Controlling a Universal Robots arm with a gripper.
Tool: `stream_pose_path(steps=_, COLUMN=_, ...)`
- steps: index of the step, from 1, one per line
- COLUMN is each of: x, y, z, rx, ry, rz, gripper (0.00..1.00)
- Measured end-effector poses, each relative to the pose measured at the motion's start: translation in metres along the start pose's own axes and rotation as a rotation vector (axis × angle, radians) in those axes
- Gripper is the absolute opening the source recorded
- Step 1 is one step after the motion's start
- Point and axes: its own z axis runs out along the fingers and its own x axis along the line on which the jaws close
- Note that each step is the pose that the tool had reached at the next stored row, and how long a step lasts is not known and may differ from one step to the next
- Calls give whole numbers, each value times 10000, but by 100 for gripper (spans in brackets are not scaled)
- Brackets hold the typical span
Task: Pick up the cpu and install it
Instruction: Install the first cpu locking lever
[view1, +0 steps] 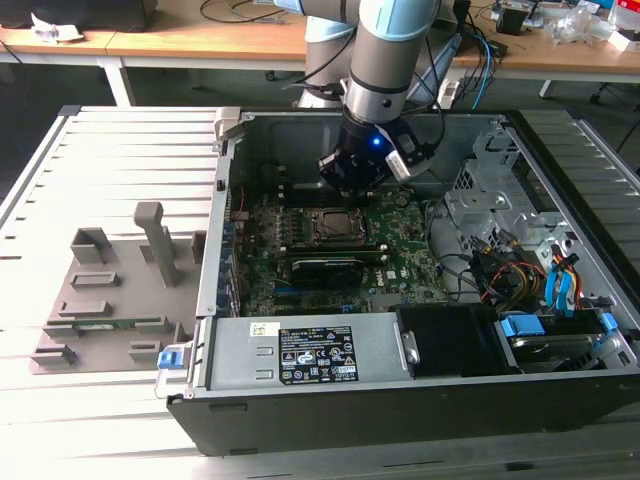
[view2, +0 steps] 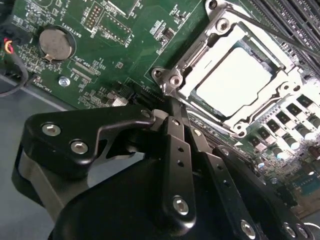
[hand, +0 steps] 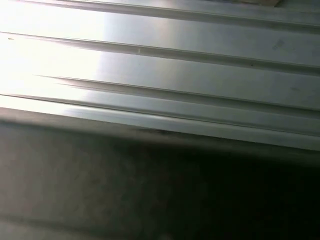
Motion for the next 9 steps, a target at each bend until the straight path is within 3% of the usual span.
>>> stream_pose_path(steps=2, x=7, y=-24, z=-55, rx=5, ry=-11, rz=2, gripper=11)
stream_pose_path(steps=6, x=40, y=-266, z=-64, rx=29, ry=-8, rz=2, gripper=11)
stream_pose_path(steps=8, x=47, y=-318, z=-66, rx=33, ry=-8, rz=4, gripper=11)
stream_pose_path(steps=9, x=57, y=-386, z=-68, rx=41, ry=-7, rz=5, gripper=11)
